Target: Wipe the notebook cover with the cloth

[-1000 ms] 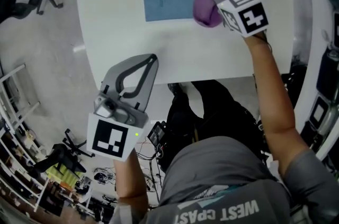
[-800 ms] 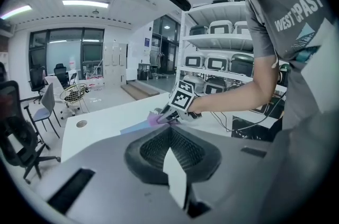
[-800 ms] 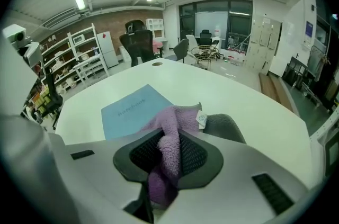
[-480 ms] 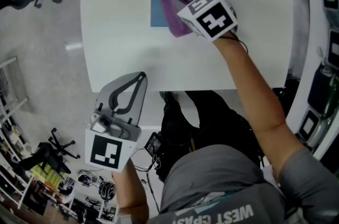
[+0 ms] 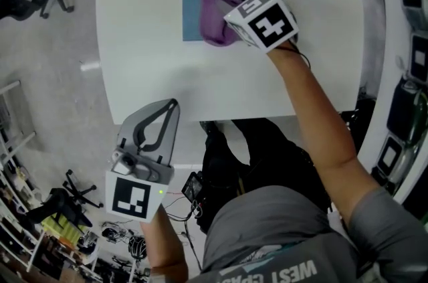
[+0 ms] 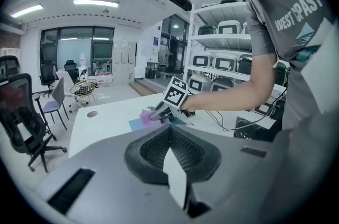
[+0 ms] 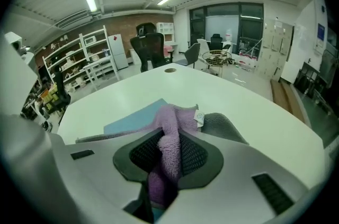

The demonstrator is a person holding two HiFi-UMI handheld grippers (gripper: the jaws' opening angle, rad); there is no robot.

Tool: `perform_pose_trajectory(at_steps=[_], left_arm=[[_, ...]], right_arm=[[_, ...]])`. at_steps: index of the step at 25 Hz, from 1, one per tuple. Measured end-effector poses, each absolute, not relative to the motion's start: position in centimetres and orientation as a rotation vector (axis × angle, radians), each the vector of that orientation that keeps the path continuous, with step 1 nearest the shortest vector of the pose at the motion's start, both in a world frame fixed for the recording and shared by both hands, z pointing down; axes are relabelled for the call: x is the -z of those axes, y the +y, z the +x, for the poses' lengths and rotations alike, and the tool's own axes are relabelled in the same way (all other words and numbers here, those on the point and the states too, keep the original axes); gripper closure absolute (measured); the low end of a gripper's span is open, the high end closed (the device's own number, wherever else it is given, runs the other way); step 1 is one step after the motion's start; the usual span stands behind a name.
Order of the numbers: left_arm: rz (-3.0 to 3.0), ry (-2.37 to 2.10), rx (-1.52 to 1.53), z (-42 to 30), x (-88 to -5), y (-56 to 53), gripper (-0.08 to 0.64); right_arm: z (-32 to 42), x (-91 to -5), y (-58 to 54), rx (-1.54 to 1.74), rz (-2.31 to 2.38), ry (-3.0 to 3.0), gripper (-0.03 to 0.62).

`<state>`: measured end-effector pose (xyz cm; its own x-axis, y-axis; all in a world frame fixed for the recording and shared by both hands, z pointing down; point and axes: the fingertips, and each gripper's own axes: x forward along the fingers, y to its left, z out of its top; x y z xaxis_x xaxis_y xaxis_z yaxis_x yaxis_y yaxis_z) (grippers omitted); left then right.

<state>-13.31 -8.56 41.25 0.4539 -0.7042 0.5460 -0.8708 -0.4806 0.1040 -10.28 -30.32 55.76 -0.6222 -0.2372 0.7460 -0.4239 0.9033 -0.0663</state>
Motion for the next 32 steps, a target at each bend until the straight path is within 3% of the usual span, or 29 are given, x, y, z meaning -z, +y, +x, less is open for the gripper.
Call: perform_pose_trajectory(at_steps=[7,13,19,28,32], left_arm=[[2.416,-1.263,-0.641,-11.1,-40.4,-10.4,0.558],[2.449,-1.226,-0.650,-9.5,-40.4,-11.4,0.558],[2.406,-1.259,-0.639,-9.5,-41.0,-10.5,0.558],[2.314,-1.345,-0.603,-12.4,-42.2,-8.1,0.558],[2.296,-1.365,-0.599,-13.5,-42.3,-7.8,0.558]], right_arm=[[-1.5,-56.0,-32.4,-0.357,0.631,-2.191,0.491],[0.8,-56.0,-33.5,-0.381,0.676,-2.185,0.491],[-3.3,-55.8,-33.5,-0.318,0.569,-2.219,0.491],[-16.0,-55.7,-30.4,-0.214,0.359,-2.323,0.491],[-17.5,-55.7,-30.5,-0.205,0.339,-2.325,0.491]])
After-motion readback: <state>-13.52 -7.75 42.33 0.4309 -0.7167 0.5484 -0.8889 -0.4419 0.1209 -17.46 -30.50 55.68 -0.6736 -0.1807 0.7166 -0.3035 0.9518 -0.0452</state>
